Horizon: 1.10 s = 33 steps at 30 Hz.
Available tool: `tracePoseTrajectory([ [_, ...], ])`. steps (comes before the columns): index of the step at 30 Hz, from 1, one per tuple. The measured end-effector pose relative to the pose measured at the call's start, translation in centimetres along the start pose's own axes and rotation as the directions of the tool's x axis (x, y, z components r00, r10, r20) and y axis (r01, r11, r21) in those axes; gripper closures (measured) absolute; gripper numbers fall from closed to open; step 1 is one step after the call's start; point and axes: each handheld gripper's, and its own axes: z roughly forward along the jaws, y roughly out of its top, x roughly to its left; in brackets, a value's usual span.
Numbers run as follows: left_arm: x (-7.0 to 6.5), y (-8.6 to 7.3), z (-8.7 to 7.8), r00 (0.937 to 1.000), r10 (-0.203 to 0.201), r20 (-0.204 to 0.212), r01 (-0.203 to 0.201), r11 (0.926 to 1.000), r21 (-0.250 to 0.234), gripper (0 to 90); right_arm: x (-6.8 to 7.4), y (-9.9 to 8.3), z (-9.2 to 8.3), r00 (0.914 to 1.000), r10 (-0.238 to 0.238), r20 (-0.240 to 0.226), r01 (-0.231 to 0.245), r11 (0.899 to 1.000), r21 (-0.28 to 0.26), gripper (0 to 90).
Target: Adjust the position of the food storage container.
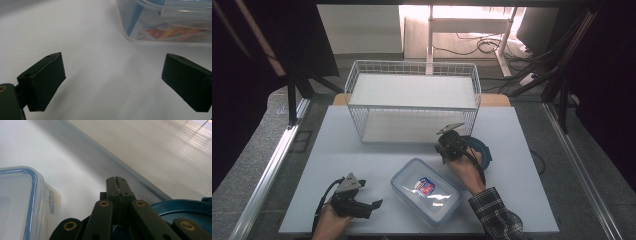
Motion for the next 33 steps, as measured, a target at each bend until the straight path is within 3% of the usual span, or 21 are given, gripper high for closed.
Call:
tracePoseTrajectory([
  [2,0.0,0.0,0.0,1.0,-0.002,-0.001,0.002,1.0,-0.003,4.6,0.0,0.0,-0.1,1.0,-0.004,-0.001,0.004,1.0,0.005,89.9],
  [5,0.1,0.0,0.0,1.0,-0.008,0.006,0.008,1.0,-0.003,4.6,-0.2,0.1,-0.1,0.9996,0.025,-0.015,-0.025,1.0,0.003,89.8],
  [7,0.1,0.0,0.1,0.9999,-0.008,0.007,0.008,1.0,-0.002,4.7,-0.2,0.2,0.0,0.9996,0.025,0.011,-0.025,1.0,0.002,89.7],
  [8,0.0,0.0,0.1,1.0,-0.001,0.006,0.001,1.0,0.002,4.6,-0.6,0.4,0.4,0.9977,0.015,0.066,-0.016,1.0,0.017,89.8],
  [9,0.0,0.0,0.1,1.0,0.002,0.004,-0.002,1.0,0.001,4.6,-0.9,0.4,0.6,0.9986,0.032,0.042,-0.033,0.999,0.018,89.8],
  [15,0.2,0.0,0.0,1.0,-0.008,0.004,0.008,1.0,0.0,4.6,-0.7,0.0,0.0,0.9992,0.019,0.034,-0.02,1.0,0.022,89.9],
  [25,0.0,0.0,0.0,1.0,-0.001,0.004,0.001,1.0,0.002,4.6,-1.8,-2.5,-2.3,0.9973,0.041,0.06,-0.042,0.999,0.019,89.9],
  [33,0.0,0.0,0.1,1.0,-0.002,0.003,0.002,1.0,0.008,4.6,-3.0,-5.6,-4.9,0.9952,0.074,0.064,-0.075,0.997,0.012,89.9],
])
